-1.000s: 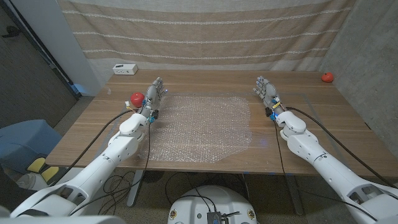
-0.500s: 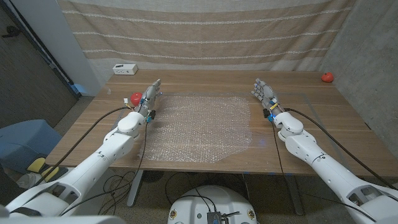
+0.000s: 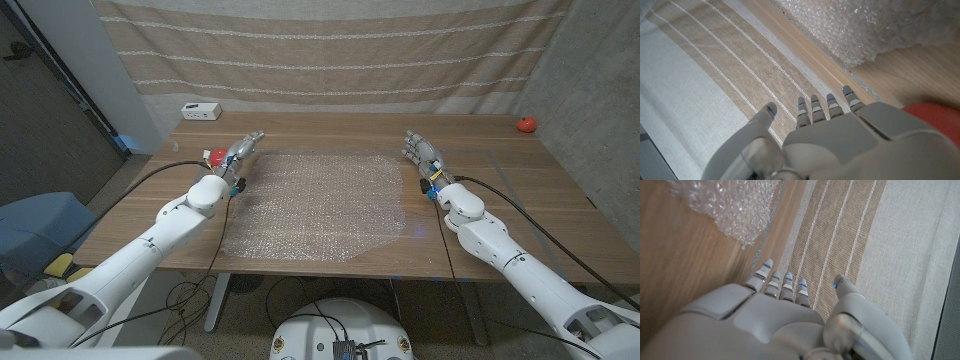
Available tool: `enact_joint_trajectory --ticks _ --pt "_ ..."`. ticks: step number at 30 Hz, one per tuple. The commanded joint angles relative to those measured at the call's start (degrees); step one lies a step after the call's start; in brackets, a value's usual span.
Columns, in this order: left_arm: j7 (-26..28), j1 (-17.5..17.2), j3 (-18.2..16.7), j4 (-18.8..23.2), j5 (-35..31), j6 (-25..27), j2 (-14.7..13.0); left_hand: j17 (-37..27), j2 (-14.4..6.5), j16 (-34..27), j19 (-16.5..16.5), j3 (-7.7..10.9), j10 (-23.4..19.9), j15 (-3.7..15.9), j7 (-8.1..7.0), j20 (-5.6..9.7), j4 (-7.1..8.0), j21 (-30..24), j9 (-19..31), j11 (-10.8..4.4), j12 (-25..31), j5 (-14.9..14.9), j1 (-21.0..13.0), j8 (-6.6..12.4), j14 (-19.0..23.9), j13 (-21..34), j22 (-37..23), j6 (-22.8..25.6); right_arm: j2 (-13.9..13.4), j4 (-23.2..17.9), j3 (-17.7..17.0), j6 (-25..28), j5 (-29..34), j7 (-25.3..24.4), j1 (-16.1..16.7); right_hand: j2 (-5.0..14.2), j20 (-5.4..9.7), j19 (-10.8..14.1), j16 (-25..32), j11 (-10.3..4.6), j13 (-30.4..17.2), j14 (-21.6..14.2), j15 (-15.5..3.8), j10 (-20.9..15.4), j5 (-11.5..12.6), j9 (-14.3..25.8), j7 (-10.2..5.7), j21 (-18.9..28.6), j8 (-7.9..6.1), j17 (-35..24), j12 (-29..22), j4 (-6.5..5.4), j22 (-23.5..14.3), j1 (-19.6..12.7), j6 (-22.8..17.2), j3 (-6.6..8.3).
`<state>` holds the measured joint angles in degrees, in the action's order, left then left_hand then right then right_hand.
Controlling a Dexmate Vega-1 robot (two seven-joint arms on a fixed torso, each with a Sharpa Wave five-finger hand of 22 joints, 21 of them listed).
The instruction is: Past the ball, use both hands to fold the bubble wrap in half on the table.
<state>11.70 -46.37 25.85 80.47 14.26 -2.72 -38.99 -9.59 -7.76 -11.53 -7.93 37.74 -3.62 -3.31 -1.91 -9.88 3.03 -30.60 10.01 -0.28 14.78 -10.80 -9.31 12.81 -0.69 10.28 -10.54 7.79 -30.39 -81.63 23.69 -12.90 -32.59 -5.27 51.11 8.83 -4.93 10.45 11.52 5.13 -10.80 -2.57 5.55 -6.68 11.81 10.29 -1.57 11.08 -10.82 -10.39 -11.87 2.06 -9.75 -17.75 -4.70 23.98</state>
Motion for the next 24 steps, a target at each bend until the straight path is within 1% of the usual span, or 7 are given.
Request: enact_joint_trajectory --ticks 1,6,9,13,18,22,24 --pt "1.1 -0.5 2.7 7.1 -7.4 6.4 -6.6 -0.1 -0.7 -0.1 1.1 0.32 -1.7 -0.11 0.09 -0.24 -0.82 -0.4 0.3 0.08 0.4 0.2 -1.1 0.09 1.4 0.3 -0.2 1.3 -2.6 -7.4 0.6 3.6 4.9 -5.5 3.4 0.06 0.31 0.6 0.3 0.23 -0.2 -0.6 0.25 -0.8 -0.3 0.1 0.03 0.6 -0.43 -0.1 -0.2 0.65 -0.3 -1.1 -0.9 0.44" --pt "0.7 -0.4 3.5 8.1 -9.6 8.2 -7.6 -0.2 -0.8 -0.4 -0.2 0.71 -2.9 -0.66 0.18 -1.18 -1.31 0.4 0.3 -0.36 0.3 0.4 -1.5 -0.06 3.5 0.3 -0.2 2.8 -3.7 -10.9 0.4 4.5 6.1 -7.4 5.6 0.25 0.56 0.9 0.3 0.21 -0.2 -0.9 0.23 -1.3 -0.4 0.1 0.03 0.7 -0.50 -0.1 -0.3 1.22 -0.3 -1.8 -1.3 0.87" --pt "-0.6 0.3 4.4 8.3 -11.1 9.1 -8.3 -0.2 -1.0 -0.3 -0.2 1.01 -3.8 -0.49 0.38 -1.47 -1.45 0.6 0.3 -0.42 0.4 0.5 -1.7 0.05 3.9 0.4 -0.2 3.9 -4.3 -13.0 0.0 5.0 6.5 -8.5 7.0 0.33 0.70 1.1 0.4 0.30 -0.2 -1.2 0.11 -1.4 -0.5 0.1 0.00 0.8 -0.49 -0.1 -0.3 1.56 -0.3 -2.2 -1.4 1.10" --pt "-1.9 1.6 5.9 8.3 -13.8 10.2 -8.8 -0.2 -0.7 -0.1 -0.1 1.03 -4.5 -0.34 0.67 -1.43 -1.75 0.7 0.3 -0.54 0.4 0.6 -1.8 0.17 4.1 0.4 -0.2 5.0 -4.9 -15.7 -0.5 5.5 6.3 -9.4 8.9 0.44 1.02 1.6 0.5 0.26 -0.2 -1.7 -0.10 -1.8 -0.7 0.1 0.13 0.9 -0.50 -0.1 -0.3 2.09 -0.3 -2.9 -1.6 1.46" --pt "-2.6 2.8 7.4 8.7 -17.1 11.6 -9.3 -0.2 -0.2 -0.1 -0.2 1.01 -5.9 0.22 0.73 -1.43 -2.35 0.9 0.4 -1.04 0.5 0.7 -2.0 0.32 5.0 0.4 -0.2 6.8 -6.4 -20.2 -1.0 8.4 7.5 -11.9 11.3 0.55 1.37 2.2 0.6 0.22 -0.2 -2.4 -0.36 -2.1 -0.9 0.1 0.13 1.0 -0.47 -0.1 -0.3 2.66 -0.3 -3.6 -1.8 1.82" --pt "-3.2 3.6 8.4 8.9 -19.6 12.5 -9.6 -0.2 -0.1 0.0 0.0 1.07 -7.1 0.56 1.08 -1.32 -2.73 1.0 0.4 -0.84 0.6 0.8 -2.2 0.44 5.4 0.4 -0.2 8.1 -7.7 -24.1 -1.3 11.8 8.9 -14.8 13.3 0.81 1.78 3.0 0.9 0.08 -0.3 -3.4 -0.62 -2.6 -1.0 0.1 0.18 1.3 -0.51 -0.2 -0.4 3.31 -0.3 -4.6 -2.1 2.31" --pt "-3.5 4.2 9.0 9.1 -21.0 13.2 -9.7 -0.2 0.0 0.0 0.2 1.14 -8.1 1.13 1.33 -1.25 -3.00 1.1 0.4 -0.78 0.7 0.8 -2.3 0.53 6.1 0.4 -0.2 9.3 -8.2 -25.8 -1.5 13.7 9.3 -16.0 14.2 0.87 1.87 3.3 0.9 -0.03 -0.3 -3.6 -0.60 -3.1 -1.1 0.1 0.19 1.3 -0.57 -0.2 -0.5 3.51 -0.3 -4.9 -2.4 2.45"
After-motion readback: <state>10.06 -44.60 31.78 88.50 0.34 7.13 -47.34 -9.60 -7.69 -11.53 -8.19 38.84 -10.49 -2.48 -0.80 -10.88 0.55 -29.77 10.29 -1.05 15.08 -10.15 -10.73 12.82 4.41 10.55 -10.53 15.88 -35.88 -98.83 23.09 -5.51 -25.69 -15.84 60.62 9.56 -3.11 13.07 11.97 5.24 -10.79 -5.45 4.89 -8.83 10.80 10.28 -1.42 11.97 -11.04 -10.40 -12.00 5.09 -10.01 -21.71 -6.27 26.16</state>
